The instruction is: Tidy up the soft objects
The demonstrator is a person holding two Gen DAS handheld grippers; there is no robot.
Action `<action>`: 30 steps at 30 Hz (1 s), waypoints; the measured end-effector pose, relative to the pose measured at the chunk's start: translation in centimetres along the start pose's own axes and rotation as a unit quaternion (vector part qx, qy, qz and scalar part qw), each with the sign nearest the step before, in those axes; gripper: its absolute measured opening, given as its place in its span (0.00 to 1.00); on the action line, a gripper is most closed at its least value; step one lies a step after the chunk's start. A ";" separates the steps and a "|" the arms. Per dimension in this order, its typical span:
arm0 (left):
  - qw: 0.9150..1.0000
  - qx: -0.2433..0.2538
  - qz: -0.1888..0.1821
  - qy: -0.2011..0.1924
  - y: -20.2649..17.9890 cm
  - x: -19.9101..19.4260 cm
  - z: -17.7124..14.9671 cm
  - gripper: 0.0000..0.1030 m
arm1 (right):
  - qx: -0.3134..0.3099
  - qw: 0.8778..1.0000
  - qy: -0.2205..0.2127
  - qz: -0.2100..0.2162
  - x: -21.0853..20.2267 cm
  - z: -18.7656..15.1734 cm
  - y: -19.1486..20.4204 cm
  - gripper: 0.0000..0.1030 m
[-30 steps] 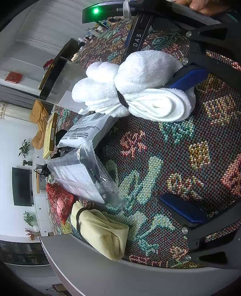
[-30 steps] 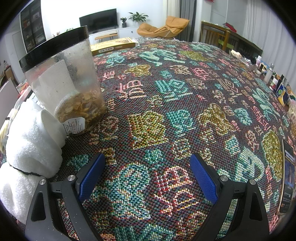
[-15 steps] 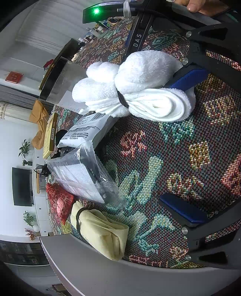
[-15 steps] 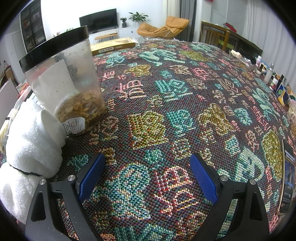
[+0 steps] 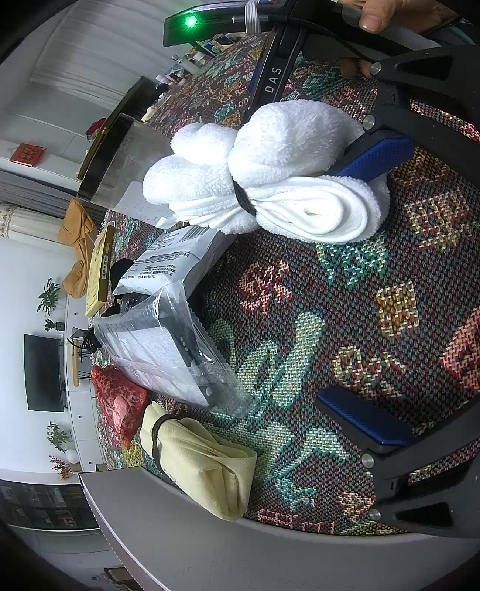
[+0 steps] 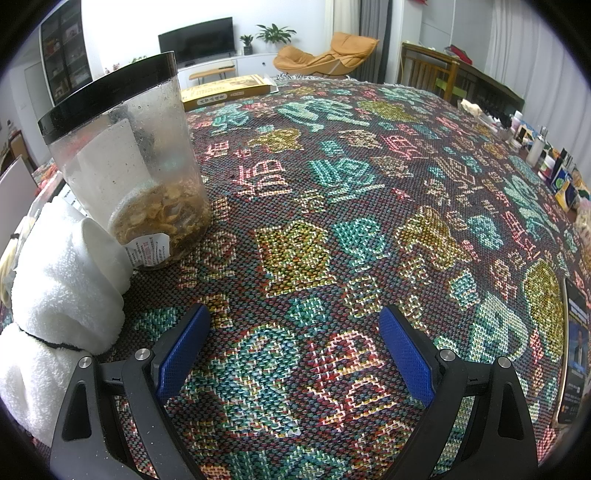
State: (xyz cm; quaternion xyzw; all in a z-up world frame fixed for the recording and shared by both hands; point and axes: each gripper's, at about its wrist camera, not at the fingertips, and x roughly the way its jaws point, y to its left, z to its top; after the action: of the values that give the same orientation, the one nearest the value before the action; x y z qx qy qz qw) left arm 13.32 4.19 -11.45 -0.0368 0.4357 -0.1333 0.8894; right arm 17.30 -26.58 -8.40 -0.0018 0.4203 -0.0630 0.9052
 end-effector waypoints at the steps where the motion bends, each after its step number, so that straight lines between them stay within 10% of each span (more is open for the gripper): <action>1: 1.000 0.000 0.000 0.000 0.0 0.0 0.0 1.00 | 0.000 1.000 0.000 0.000 0.0 0.0 0.0 0.91; 25: 0.996 -0.078 -0.042 0.015 3.5 -7.0 -0.2 1.00 | -0.032 0.999 0.013 0.036 -0.3 0.0 -0.4 0.92; 30: 0.997 -0.065 -0.043 -0.018 2.9 -9.7 0.6 1.00 | 0.080 0.955 -0.038 0.285 -4.4 0.2 -3.1 0.91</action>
State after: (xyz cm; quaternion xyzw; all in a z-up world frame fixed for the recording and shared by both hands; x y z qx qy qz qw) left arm 8.74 9.51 -4.20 -0.1154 0.4250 -0.1419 0.8865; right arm 14.26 -29.17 -4.73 0.1879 0.3624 0.1641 0.8980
